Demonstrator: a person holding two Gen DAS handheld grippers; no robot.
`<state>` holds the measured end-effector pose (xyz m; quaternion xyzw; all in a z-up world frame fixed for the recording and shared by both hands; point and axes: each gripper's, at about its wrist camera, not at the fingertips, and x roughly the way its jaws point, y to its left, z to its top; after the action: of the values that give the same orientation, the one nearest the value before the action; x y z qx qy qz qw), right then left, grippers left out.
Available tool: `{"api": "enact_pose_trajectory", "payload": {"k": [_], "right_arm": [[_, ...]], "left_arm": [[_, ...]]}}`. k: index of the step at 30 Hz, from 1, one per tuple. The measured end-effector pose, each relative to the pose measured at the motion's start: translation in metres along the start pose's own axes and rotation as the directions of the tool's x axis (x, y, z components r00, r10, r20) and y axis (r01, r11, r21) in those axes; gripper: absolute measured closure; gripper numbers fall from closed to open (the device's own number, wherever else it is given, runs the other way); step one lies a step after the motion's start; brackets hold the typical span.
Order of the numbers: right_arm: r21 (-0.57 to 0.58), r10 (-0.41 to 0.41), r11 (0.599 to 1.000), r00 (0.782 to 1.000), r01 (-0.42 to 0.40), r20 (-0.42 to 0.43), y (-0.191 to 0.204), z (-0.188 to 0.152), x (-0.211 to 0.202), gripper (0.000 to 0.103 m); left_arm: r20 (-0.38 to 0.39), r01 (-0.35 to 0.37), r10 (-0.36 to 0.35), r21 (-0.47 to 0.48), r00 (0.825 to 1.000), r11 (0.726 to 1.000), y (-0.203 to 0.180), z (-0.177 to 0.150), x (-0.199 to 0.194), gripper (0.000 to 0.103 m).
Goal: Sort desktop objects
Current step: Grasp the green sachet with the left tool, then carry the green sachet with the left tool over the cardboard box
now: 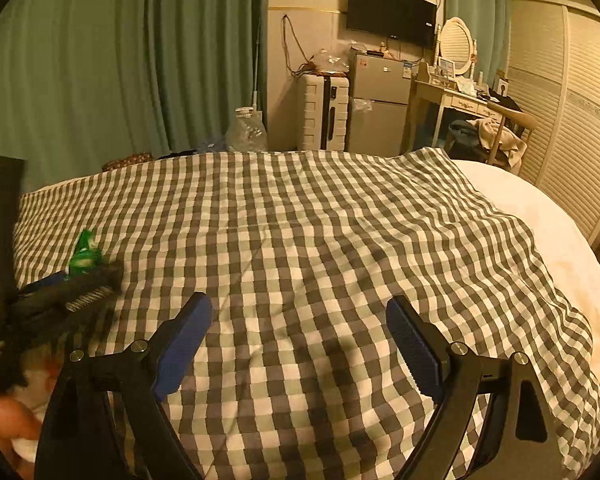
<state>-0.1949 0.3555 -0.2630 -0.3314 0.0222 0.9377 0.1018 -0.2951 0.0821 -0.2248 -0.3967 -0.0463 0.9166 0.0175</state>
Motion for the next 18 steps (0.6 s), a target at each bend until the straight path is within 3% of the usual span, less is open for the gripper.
{"api": "enact_pose_trajectory", "payload": {"k": [3,8,15,18], "right_arm": [[0.005,-0.006,1.0,1.0,0.006,0.007,-0.003,0.0,-0.001,0.014],[0.019,0.021,1.0,1.0,-0.021,0.004,-0.005,0.0,-0.022,0.014],[0.007,0.113,0.994,0.992,-0.113,0.051,0.016,0.003,-0.103,0.014],[0.028,0.207,0.978,0.976,-0.209,0.063,0.032,0.009,-0.147,0.01]], "left_arm": [[0.02,-0.033,0.031,0.092,0.999,0.995,0.0,-0.003,-0.019,0.048],[0.05,-0.028,0.023,0.103,0.998,0.994,0.006,-0.003,-0.08,0.048],[0.113,-0.002,-0.006,0.072,0.994,0.997,0.032,0.017,-0.189,0.048],[0.14,-0.002,-0.007,0.062,0.99,0.998,0.046,0.031,-0.227,0.048]]}}
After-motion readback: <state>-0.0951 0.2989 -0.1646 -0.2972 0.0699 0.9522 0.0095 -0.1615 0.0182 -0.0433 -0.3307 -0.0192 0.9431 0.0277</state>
